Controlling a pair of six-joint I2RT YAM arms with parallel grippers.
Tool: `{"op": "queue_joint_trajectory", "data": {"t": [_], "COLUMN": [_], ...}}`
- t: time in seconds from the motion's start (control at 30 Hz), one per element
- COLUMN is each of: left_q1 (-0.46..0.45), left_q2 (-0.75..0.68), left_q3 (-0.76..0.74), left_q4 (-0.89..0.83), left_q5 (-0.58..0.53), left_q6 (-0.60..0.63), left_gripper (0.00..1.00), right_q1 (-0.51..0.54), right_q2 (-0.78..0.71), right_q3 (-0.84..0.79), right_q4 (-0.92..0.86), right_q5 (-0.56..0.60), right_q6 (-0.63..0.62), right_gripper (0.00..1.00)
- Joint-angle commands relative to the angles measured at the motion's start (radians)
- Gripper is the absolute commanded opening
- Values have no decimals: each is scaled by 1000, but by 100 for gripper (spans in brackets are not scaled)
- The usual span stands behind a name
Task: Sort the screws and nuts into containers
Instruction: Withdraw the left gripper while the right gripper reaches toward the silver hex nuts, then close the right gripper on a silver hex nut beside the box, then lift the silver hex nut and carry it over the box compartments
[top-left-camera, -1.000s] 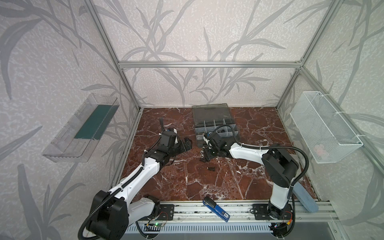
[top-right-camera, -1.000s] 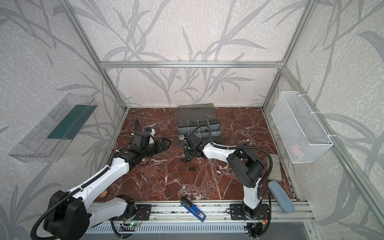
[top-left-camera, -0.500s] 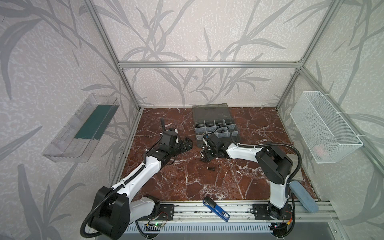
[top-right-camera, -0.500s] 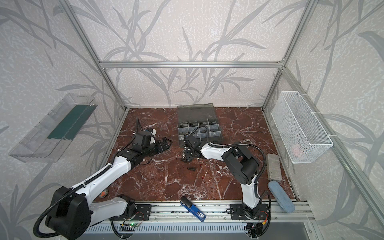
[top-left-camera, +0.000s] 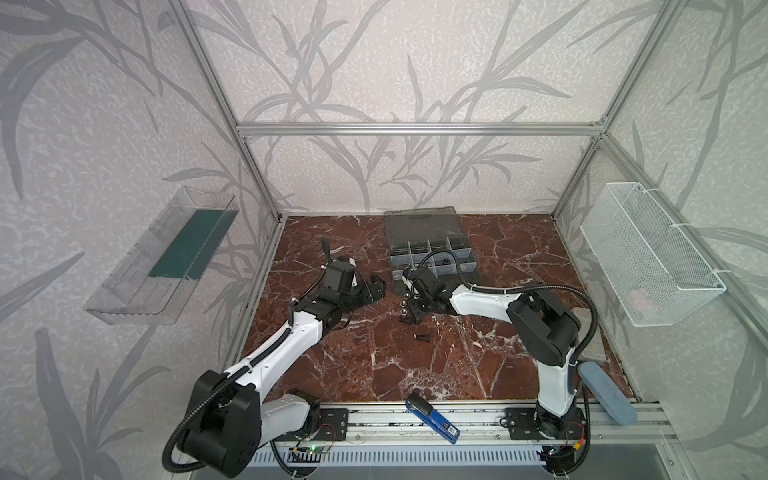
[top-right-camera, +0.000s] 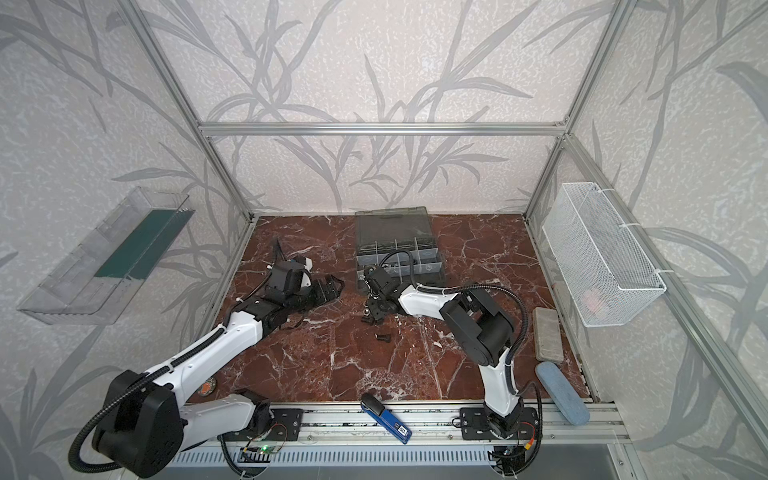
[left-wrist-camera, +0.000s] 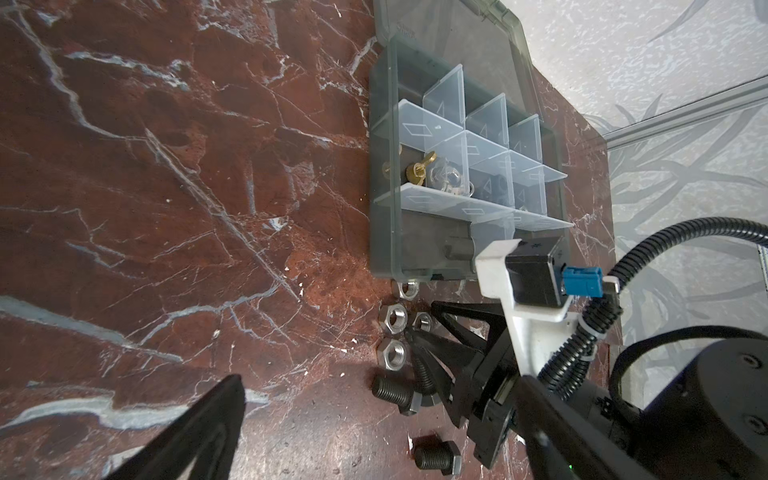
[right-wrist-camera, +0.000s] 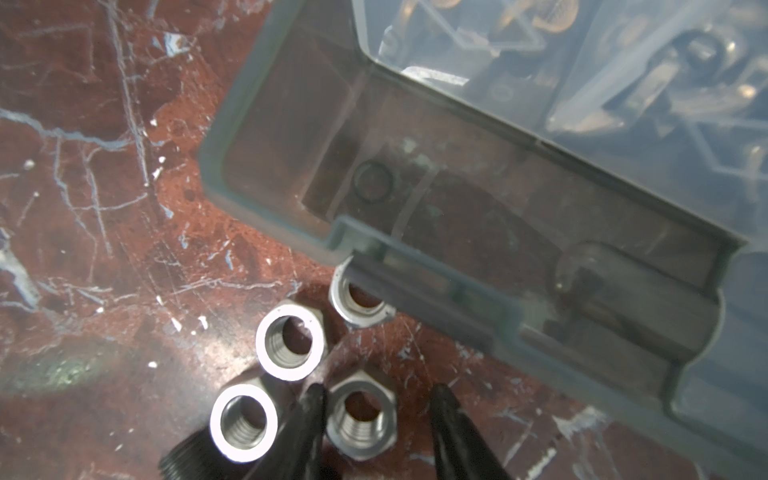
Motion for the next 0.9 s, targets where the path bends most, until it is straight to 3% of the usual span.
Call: {"op": "queue_joint_trajectory", "data": {"t": [0.0,0.4,0.7,0.87], "left_q1": [4,5,5,6], "left_q2": [6,7,14,19], "left_q3": [-10,-9,-9,-6], "left_q4": [20,22,24,22], "left_q5": [-1,1,4,8], "left_q6": [-14,-17,-21,-21], "left_gripper": [99,99,99,99], "right_q1": [3,4,-13,-80], "right_q2": [35,-34,-201,-308], "right_q3": [20,-9,-33,-45], "right_q4": [-44,-55,-52,-49], "right_q5": [-9,-9,-10,3], "right_q6": [-10,-9,-13,-13], "right_gripper": [34,11,8,8]}}
